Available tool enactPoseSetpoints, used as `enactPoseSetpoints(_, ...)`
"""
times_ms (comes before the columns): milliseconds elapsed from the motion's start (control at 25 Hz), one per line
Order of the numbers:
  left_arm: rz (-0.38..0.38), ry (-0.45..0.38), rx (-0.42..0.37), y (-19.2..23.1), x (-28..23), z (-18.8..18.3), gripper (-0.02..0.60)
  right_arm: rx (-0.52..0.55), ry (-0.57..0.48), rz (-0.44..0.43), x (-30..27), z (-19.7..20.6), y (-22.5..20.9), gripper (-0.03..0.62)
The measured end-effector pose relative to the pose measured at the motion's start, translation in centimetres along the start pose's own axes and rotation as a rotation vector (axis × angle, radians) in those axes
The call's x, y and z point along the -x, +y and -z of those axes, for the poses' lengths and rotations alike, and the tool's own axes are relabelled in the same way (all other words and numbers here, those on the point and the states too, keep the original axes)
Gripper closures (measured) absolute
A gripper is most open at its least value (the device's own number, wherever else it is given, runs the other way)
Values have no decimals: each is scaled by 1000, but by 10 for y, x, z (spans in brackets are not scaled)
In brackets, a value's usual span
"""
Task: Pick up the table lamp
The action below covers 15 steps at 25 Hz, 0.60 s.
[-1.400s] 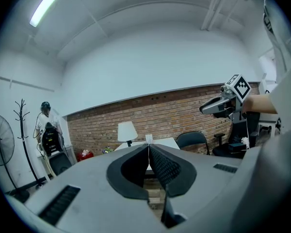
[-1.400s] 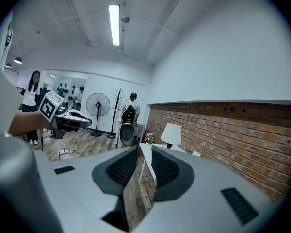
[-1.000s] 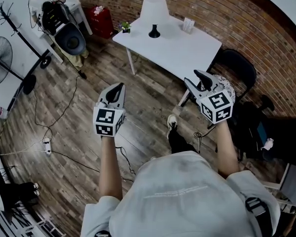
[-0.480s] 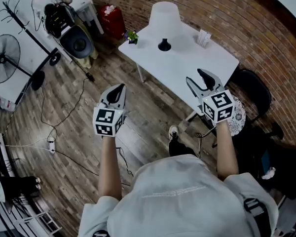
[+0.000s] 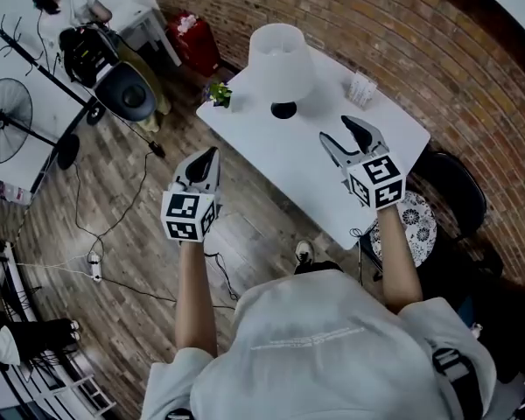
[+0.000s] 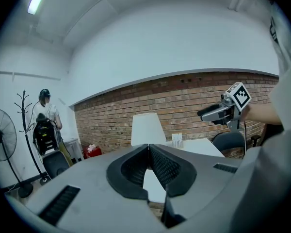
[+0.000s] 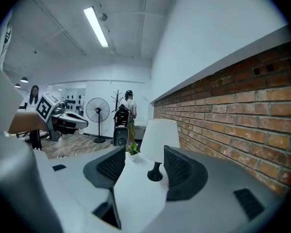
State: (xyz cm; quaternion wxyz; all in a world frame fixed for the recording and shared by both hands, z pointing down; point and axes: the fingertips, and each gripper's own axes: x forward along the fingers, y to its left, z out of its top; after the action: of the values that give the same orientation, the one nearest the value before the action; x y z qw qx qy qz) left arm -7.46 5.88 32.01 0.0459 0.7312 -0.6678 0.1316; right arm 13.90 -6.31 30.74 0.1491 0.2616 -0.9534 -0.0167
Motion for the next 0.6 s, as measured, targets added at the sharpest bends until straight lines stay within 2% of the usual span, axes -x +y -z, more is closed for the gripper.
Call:
enactPoseSetpoints(320, 8, 21, 26, 12, -76, -2, 568, 14, 40, -50, -58, 13, -41, 324)
enactPoseSetpoints(600, 47, 61, 28, 19, -119, 13, 568, -48, 81, -40, -103, 41, -62, 315)
